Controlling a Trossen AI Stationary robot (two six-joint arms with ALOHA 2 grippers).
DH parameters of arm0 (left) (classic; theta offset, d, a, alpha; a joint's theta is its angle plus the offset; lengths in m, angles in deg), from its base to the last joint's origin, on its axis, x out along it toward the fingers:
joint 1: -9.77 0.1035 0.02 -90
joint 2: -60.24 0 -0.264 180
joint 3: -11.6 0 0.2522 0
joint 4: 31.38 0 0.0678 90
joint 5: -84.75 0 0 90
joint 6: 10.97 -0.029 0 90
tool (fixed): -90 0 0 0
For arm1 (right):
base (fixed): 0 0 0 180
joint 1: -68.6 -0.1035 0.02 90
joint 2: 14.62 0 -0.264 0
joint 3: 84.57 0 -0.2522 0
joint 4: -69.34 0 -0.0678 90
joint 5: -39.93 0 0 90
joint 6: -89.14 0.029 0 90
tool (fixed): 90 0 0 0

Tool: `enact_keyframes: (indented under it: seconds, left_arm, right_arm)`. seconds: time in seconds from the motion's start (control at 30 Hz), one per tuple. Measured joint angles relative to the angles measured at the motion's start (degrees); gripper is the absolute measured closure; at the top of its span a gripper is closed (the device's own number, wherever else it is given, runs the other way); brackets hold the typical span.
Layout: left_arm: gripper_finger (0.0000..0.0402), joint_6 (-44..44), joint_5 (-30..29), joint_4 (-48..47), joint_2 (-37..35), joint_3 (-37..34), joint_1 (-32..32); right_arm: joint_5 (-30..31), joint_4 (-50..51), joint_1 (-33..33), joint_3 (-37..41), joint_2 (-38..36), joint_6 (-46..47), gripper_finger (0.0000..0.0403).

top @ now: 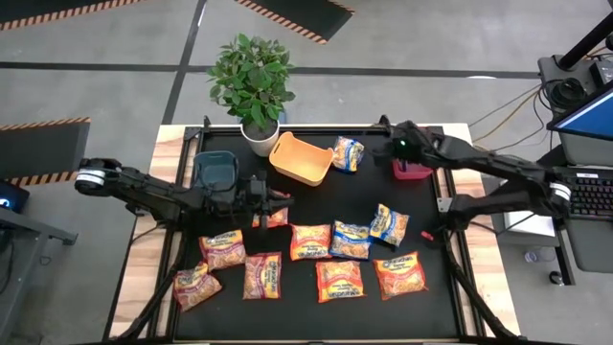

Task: Sort Maruchan noodles
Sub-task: Put the orange noodle pack into the blue bin

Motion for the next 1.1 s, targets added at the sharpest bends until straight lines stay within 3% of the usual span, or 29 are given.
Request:
enact_keyframes:
  seconds: [0.23, 0.43, 0.63, 0.83, 0.97, 1.1]
  left_arm:
    - [0.0402, 4.27, 0.6, -10.04, 0.0, 2.57, -1.33]
    - [0.0402, 6.75, 0.6, -33.5, 0.02, 9.0, -2.59]
    - [0.0401, 5.87, 0.62, -56.76, 0.99, 16.03, -3.28]
    - [0.0361, -0.1, 0.64, -59.4, 1.22, 17.03, -2.58]
    - [0.0302, -1.56, -0.05, -59.38, 1.22, 16.5, -0.38]
    - [0.024, -4.17, -4.36, -57.16, 1.22, 14.28, 2.34]
  right_arm:
    - [-1.09, -0.16, -12.47, 0.0, -5.01, 1.18, 0.0277]
    - [-0.77, -0.26, -20.69, 0.0, -3.48, 2.47, 0.0276]
    - [-0.28, -1.4, -23.12, 0.02, -1.85, -3.48, 0.0281]
    - [1.61, -7.39, -23.09, 0.68, -2.97, -12.63, 0.0282]
    - [0.09, -13.32, -23.12, 3.08, -5.11, -17.59, 0.0282]
    - [-4.68, -21.18, -23.09, 7.52, -7.92, -23.62, 0.0282]
